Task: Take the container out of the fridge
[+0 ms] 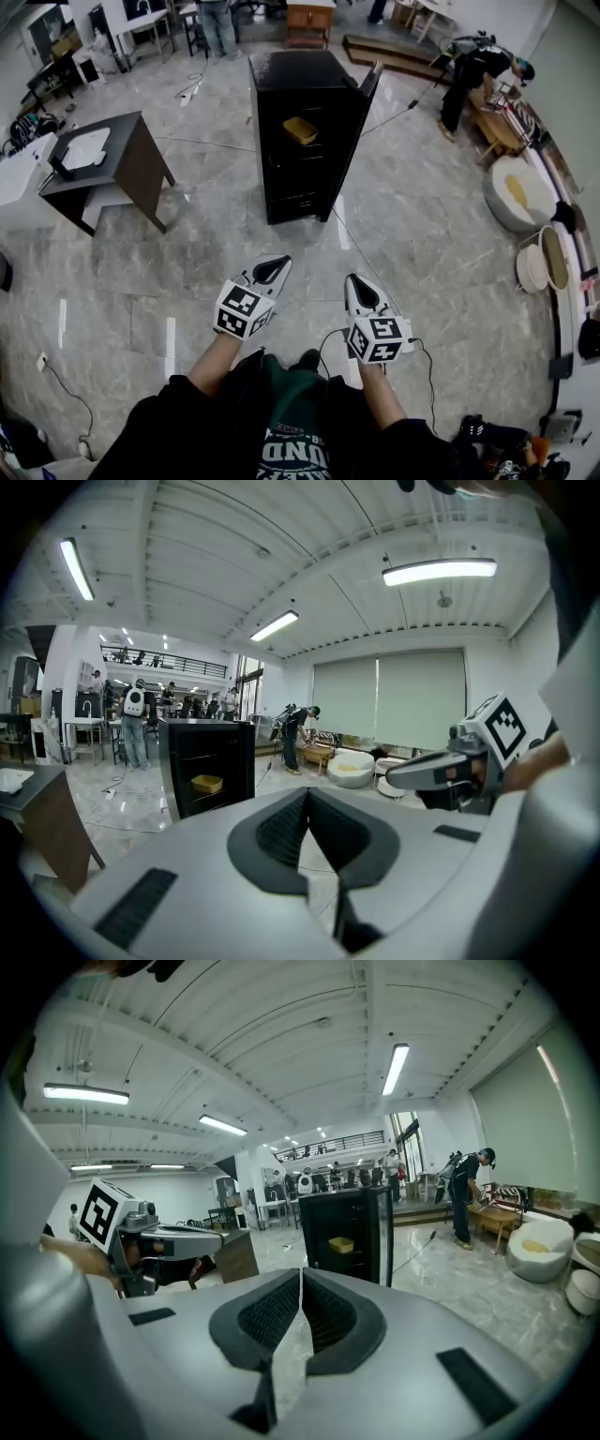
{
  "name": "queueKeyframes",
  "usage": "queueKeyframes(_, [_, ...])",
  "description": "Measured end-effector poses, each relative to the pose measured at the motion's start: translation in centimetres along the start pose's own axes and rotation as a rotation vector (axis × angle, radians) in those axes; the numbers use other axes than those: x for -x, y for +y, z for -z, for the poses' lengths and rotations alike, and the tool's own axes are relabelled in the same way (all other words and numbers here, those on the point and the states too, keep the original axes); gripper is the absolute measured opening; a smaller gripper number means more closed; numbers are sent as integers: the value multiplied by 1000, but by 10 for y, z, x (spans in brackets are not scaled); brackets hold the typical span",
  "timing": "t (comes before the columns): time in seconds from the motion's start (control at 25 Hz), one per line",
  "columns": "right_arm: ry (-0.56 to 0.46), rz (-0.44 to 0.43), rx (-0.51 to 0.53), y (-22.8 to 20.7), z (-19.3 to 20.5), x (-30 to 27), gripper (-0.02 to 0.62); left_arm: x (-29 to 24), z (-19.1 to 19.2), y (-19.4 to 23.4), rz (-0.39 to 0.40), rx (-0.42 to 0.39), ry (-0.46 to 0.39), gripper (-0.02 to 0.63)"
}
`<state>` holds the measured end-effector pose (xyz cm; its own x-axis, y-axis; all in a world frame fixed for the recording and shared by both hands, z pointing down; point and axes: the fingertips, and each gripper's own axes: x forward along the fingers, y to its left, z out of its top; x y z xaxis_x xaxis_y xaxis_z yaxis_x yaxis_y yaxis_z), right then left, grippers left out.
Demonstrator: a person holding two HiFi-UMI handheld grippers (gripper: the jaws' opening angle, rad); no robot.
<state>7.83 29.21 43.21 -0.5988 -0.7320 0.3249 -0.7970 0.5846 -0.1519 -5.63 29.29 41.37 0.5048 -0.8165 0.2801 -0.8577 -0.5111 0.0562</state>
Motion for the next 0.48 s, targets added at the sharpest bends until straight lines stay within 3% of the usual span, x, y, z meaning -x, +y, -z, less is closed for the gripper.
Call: queueKeyframes(0.48, [5, -18, -1, 39, 6, 4, 35, 30, 11, 8, -12, 0, 0, 14])
